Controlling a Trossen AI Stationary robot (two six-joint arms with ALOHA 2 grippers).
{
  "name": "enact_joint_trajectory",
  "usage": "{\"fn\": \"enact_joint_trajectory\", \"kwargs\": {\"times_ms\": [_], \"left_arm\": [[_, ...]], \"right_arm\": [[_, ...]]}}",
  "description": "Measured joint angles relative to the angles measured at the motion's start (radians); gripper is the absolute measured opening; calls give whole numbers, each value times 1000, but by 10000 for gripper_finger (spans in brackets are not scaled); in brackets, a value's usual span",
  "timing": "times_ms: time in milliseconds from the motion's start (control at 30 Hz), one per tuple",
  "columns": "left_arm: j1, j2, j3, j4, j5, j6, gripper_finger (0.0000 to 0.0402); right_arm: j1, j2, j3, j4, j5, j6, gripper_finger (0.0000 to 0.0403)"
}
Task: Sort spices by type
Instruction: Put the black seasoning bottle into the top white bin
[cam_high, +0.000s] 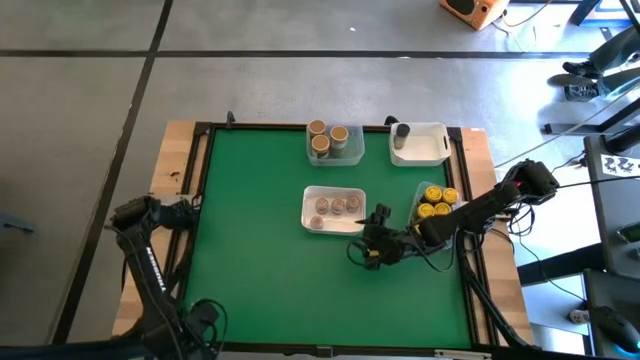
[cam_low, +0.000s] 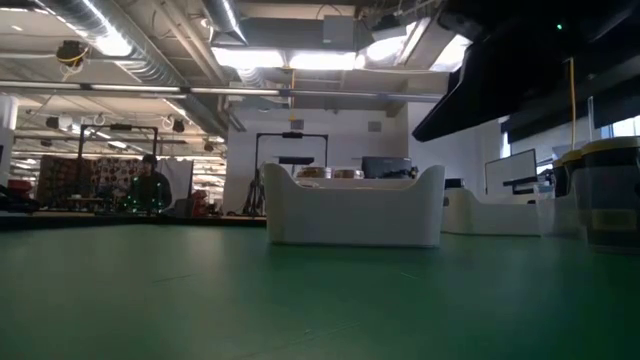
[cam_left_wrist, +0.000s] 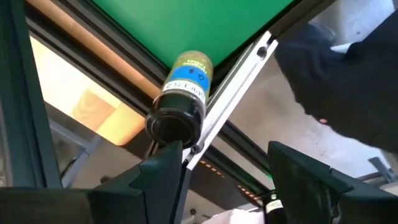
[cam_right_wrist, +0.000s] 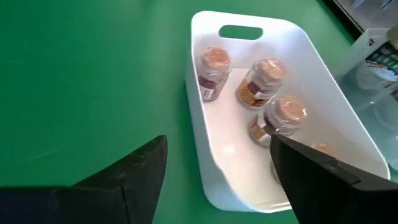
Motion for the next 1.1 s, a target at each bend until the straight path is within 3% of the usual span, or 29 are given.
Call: {"fn": "enact_joint_trajectory", "kwargs": {"times_ms": [200,533,933,1100], "left_arm": [[-39,12,-48,20,6,53,233],[-47,13,-89,17,25,213,233],[-107,28,-89,17,11,222,233],[-121,30,-143,70,10,223,233]], "right_arm": [[1,0,0,-4,-52,25,285],[0,0,0,-4,-51,30,285],[0,0,0,-9,-52,30,285],[0,0,0,-9,-52,30,285]]}}
